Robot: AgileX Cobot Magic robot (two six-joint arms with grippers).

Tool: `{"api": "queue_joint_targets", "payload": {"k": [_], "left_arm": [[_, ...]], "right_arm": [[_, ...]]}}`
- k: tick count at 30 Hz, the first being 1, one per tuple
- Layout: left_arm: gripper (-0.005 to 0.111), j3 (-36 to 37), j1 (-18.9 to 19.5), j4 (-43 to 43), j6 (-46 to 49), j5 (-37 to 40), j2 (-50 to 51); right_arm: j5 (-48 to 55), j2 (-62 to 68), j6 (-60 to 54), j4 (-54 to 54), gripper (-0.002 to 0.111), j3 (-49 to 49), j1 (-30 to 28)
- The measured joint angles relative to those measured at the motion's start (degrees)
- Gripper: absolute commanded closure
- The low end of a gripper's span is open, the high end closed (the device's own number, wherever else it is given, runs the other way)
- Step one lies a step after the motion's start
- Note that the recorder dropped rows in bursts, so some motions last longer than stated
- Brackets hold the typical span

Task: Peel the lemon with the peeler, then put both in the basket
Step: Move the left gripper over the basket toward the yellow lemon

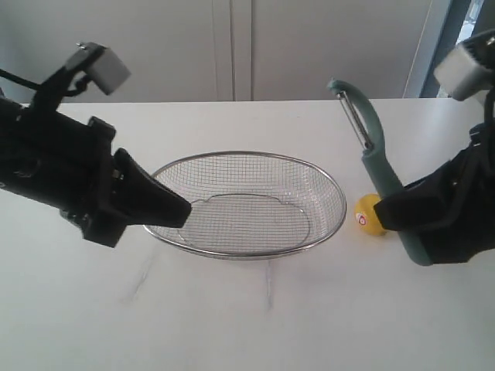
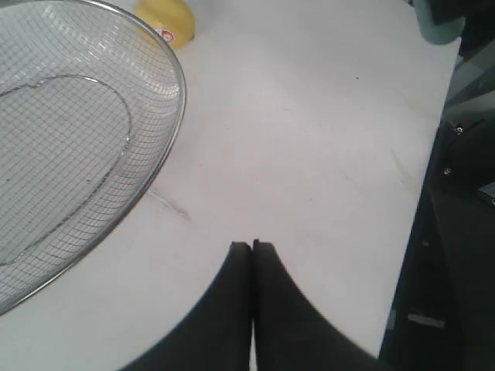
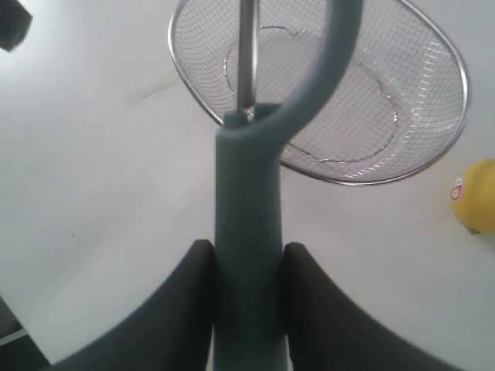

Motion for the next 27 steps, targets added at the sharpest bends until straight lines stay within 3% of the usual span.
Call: {"api": "queue_joint_targets", "payload": {"k": [12, 21, 27], "left_arm": [[0.107, -10.6, -10.8, 6.8, -7.2, -0.2, 10.1], [0.107, -18.8, -15.6, 14.4, -13.0, 0.6, 15.5], [0.107, -26.2, -16.6, 18.6, -15.4, 4.4, 20.1]], "right_arm": [[-0.1, -7.9, 10.0, -10.1, 0.108, 0.0, 0.0], [0.2, -13.8, 15.9, -16.0, 0.108, 0.3, -0.1], [0.1, -16.6, 20.1, -21.2, 0.108, 2.5, -0.1]]}}
